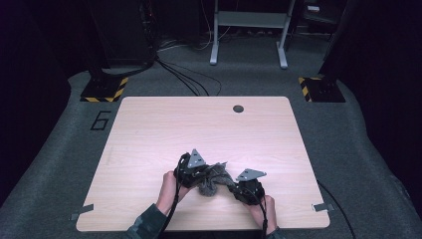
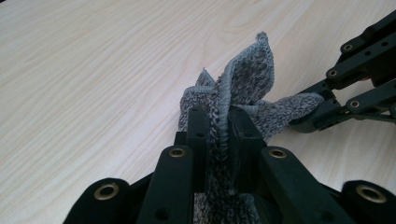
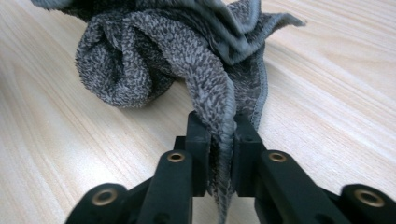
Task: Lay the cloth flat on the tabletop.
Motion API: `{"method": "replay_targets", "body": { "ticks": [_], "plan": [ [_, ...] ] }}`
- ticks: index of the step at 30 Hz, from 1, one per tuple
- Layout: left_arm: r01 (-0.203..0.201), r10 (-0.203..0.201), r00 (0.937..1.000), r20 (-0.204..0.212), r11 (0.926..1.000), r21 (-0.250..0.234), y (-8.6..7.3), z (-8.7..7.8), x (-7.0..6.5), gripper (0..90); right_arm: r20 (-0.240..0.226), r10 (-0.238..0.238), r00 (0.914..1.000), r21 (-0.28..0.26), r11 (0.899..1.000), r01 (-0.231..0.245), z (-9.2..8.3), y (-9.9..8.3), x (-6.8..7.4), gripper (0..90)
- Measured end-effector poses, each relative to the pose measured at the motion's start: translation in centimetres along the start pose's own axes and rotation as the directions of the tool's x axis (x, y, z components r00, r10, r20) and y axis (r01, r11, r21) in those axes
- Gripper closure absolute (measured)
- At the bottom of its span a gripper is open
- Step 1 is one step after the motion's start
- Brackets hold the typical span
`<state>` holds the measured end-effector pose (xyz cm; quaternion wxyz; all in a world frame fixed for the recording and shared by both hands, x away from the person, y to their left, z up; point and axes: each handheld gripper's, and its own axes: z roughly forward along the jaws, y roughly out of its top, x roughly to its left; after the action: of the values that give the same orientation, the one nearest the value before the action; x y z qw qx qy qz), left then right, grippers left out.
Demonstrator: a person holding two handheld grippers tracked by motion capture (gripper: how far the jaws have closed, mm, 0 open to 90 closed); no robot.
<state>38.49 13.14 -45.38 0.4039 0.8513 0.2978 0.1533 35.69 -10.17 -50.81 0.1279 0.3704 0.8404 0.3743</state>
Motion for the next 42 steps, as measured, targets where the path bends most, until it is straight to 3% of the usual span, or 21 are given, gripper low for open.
{"method": "replay_targets", "body": {
  "ticks": [8, 18, 20, 26, 31, 35, 40, 42],
  "plan": [
    [0.057, -0.058, 0.9980, -0.026, 0.9973, -0.046, -0.9, -1.2, 1.4, 81.3, 0.034, -0.007, 0.9994, -0.007, 1.000, 0.007, -0.8, -0.2, -0.7, 82.3],
    [0.123, -0.125, 0.9910, -0.046, 0.9909, -0.056, -2.4, -2.0, 3.0, 81.2, 0.089, -0.006, 0.9960, 0.005, 1.000, 0.006, -2.3, -1.2, -2.0, 82.2],
    [0.144, -0.147, 0.9881, -0.047, 0.9883, -0.050, -3.0, -2.0, 3.3, 81.1, 0.092, -0.006, 0.9957, 0.014, 1.000, 0.005, -2.5, -1.5, -2.1, 82.1],
    [0.154, -0.155, 0.9869, -0.044, 0.9878, -0.023, -4.0, -1.9, 3.8, 81.0, 0.118, 0.021, 0.9928, 0.042, 0.999, -0.026, -3.1, -2.5, -2.3, 82.1],
    [0.185, -0.185, 0.9820, -0.038, 0.9827, -0.001, -5.2, -1.8, 4.2, 80.6, 0.136, 0.011, 0.9907, 0.051, 0.999, -0.018, -3.7, -3.1, -2.7, 81.9],
    [0.196, -0.195, 0.9801, -0.036, 0.9805, 0.018, -5.9, -1.7, 4.4, 80.2, 0.147, 0.035, 0.9885, 0.055, 0.998, -0.044, -4.0, -3.4, -3.1, 80.3],
    [0.212, -0.211, 0.9765, -0.045, 0.9772, 0.018, -6.0, -2.4, 5.1, 63.8, 0.130, 0.053, 0.9901, 0.023, 0.998, -0.057, -4.8, -3.4, -3.5, 59.1],
    [0.212, -0.211, 0.9759, -0.056, 0.9772, 0.012, -5.9, -2.5, 5.1, 54.4, 0.110, 0.055, 0.9924, 0.012, 0.998, -0.057, -5.2, -3.2, -3.8, 55.4]
  ]
}}
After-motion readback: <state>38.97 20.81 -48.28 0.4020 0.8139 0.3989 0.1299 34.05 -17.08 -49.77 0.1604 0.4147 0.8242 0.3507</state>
